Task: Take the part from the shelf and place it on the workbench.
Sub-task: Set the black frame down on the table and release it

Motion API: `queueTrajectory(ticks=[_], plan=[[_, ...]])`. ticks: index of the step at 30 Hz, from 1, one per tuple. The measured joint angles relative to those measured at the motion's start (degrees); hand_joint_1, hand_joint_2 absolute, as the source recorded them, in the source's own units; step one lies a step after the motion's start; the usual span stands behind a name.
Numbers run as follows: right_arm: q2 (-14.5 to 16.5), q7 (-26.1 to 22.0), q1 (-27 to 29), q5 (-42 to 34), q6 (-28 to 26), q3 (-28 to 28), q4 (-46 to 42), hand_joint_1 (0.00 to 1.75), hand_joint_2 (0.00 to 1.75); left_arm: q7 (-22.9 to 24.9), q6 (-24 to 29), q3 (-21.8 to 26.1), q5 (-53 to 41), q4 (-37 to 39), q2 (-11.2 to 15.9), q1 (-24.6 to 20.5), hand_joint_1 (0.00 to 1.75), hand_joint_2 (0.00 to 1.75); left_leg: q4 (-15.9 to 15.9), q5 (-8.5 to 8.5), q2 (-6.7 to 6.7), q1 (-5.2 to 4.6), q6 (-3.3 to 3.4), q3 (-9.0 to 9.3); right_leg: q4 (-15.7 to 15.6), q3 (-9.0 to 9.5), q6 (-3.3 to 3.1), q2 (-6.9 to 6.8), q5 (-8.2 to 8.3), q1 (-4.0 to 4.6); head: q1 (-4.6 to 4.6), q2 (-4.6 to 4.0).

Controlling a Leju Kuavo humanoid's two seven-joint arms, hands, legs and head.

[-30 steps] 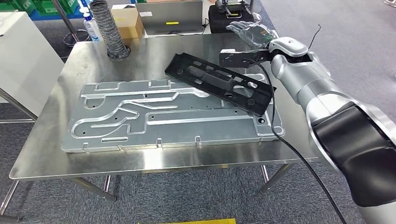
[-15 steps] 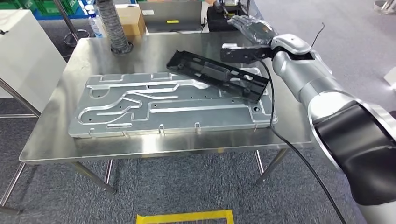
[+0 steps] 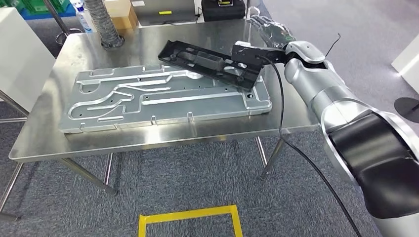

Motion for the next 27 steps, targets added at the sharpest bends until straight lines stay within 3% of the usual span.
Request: queueTrajectory(ticks=[3,4,5,6,9,11,13,14,15,18,19,21,22,23,24,25,26,27], plan=[[-0.29,0.91,2.80,-1.00,-3.02,-2.96,0.04,0.00,0.00,-0.04,-0.08,0.39,0.05,0.00,0.01,0.61,0.00,0.00,11.08,-7.10,-1.14,0.17,0.17,-2.08,-0.04,-1.37,-0.45,0.81,1.38,0.20,0.00,0.00],[-0.36,1.31,4.03,-1.14,-3.82,-3.91,0.03,0.00,0.00,-0.05,-0.12,0.49,0.02,0.00,0.03,0.70,0.00,0.00,13.31,-7.98,-1.25,0.15,0.32,-1.90,-0.03,-1.87,-0.51,1.17,1.79,0.35,0.00,0.00],[-0.39,1.74,5.32,-1.25,-4.55,-4.94,0.01,0.00,0.00,-0.06,-0.16,0.56,-0.03,0.00,0.06,0.75,0.00,0.00,13.39,-7.84,-1.31,0.06,0.64,-0.73,-0.02,-2.31,-0.54,1.59,2.16,0.51,0.00,0.00],[-0.39,2.11,6.62,-1.34,-5.21,-6.03,-0.03,0.00,0.00,-0.06,-0.20,0.61,-0.09,0.00,0.13,0.77,0.00,0.00,11.19,-6.80,-1.35,-0.14,1.17,1.41,-0.01,-2.65,-0.55,2.02,2.47,0.65,0.00,0.00],[-0.49,2.70,10.45,-1.56,-6.73,-9.82,-0.27,0.00,0.00,-0.05,-0.31,0.62,-0.37,0.00,0.54,0.75,0.00,0.00,0.54,-3.91,-0.95,-1.30,3.21,8.91,-0.26,-3.13,-0.30,2.68,3.24,0.65,0.00,0.00],[-0.61,2.90,13.21,-1.48,-7.17,-12.23,-0.71,0.00,0.00,-0.05,-0.39,0.63,-0.56,0.00,0.84,0.75,0.00,0.00,-1.94,-3.62,-1.54,-1.81,3.60,10.49,-0.89,-3.40,0.39,2.91,4.16,0.12,0.01,0.00],[-0.59,3.03,15.58,-1.20,-7.25,-14.62,-1.55,0.00,0.00,-0.08,-0.46,0.65,-0.63,0.00,1.03,0.83,0.00,0.00,-3.88,-2.04,-2.65,-1.84,3.58,10.44,-1.97,-3.63,1.08,3.19,5.21,-0.32,0.01,0.00],[-0.44,3.06,16.30,-0.99,-7.24,-15.85,-2.06,0.00,0.00,-0.12,-0.50,0.66,-0.64,0.00,1.10,0.88,0.00,0.00,-5.67,-1.43,-2.53,-1.69,3.43,10.76,-2.26,-3.88,1.27,2.94,5.07,-0.26,0.01,0.00],[-0.17,3.08,16.73,-0.77,-7.23,-17.21,-2.60,0.00,0.00,-0.21,-0.54,0.67,-0.64,-0.01,1.19,0.90,0.00,0.00,-7.44,-0.78,-1.90,-1.57,3.31,10.89,-1.41,-4.52,1.40,2.09,3.60,-0.04,0.05,0.00],[1.23,3.17,17.57,-0.22,-7.18,-20.93,-3.79,0.00,0.00,-0.38,-0.61,0.69,-0.68,-0.01,1.34,1.04,0.00,0.00,-9.06,0.10,0.40,-1.50,2.97,9.86,8.06,-7.95,1.85,-0.81,-4.18,0.47,0.20,0.00],[1.69,3.22,18.05,-0.14,-7.19,-21.85,-4.01,0.00,0.00,-0.39,-0.66,0.69,-0.69,0.00,1.34,1.12,0.00,0.00,-8.74,0.36,0.99,-1.43,2.77,9.22,11.28,-8.61,2.14,-1.08,-5.20,0.45,0.20,0.00],[2.43,3.32,18.96,-0.06,-7.21,-23.36,-4.42,0.00,0.00,-0.39,-0.79,0.69,-0.72,0.00,1.34,1.15,0.00,0.00,-7.65,0.80,2.06,-0.98,2.26,7.64,12.94,-7.63,3.06,-1.16,-3.61,0.12,0.20,0.00],[2.65,3.37,19.23,-0.04,-7.23,-23.96,-4.68,0.00,0.00,-0.39,-0.85,0.69,-0.73,0.00,1.34,1.10,0.00,0.00,-6.82,0.95,2.48,-0.60,1.91,6.63,10.89,-5.78,3.73,-1.14,-2.03,-0.27,0.20,0.00],[2.78,3.38,19.36,-0.01,-7.24,-24.48,-4.97,0.00,0.00,-0.39,-0.89,0.69,-0.73,-0.02,1.41,1.01,0.00,0.00,-5.75,1.03,2.76,-0.29,1.45,5.56,7.31,-3.31,4.59,-0.65,-1.54,-0.82,0.20,0.00],[2.84,3.39,19.48,0.02,-7.25,-24.90,-5.23,0.00,0.00,-0.39,-0.91,0.69,-0.73,-0.03,1.49,0.91,0.00,0.00,-4.63,1.08,2.84,-0.06,0.92,4.58,4.27,-1.27,4.73,0.18,-1.39,-1.02,0.19,0.00],[2.85,3.40,19.67,0.05,-7.27,-25.28,-5.49,0.00,0.00,-0.39,-0.92,0.69,-0.73,-0.03,1.58,0.83,0.00,0.00,-3.57,1.12,2.81,0.14,0.38,3.88,1.98,0.04,4.41,1.00,-1.77,-1.25,0.20,0.00],[2.85,3.44,19.86,0.09,-7.29,-25.66,-5.68,0.00,0.00,-0.39,-0.92,0.69,-0.74,-0.04,1.67,0.76,0.00,0.00,-2.76,1.26,2.70,0.28,-0.17,3.43,0.97,0.46,3.64,1.82,-2.25,-1.21,0.19,0.00],[2.85,3.52,20.08,0.16,-7.31,-26.02,-5.86,0.00,0.00,-0.39,-0.93,0.69,-0.75,-0.03,1.69,0.76,0.00,0.00,-2.28,1.53,2.48,0.56,-0.60,3.18,1.29,0.06,2.44,2.16,-1.91,-0.96,0.19,0.00]])
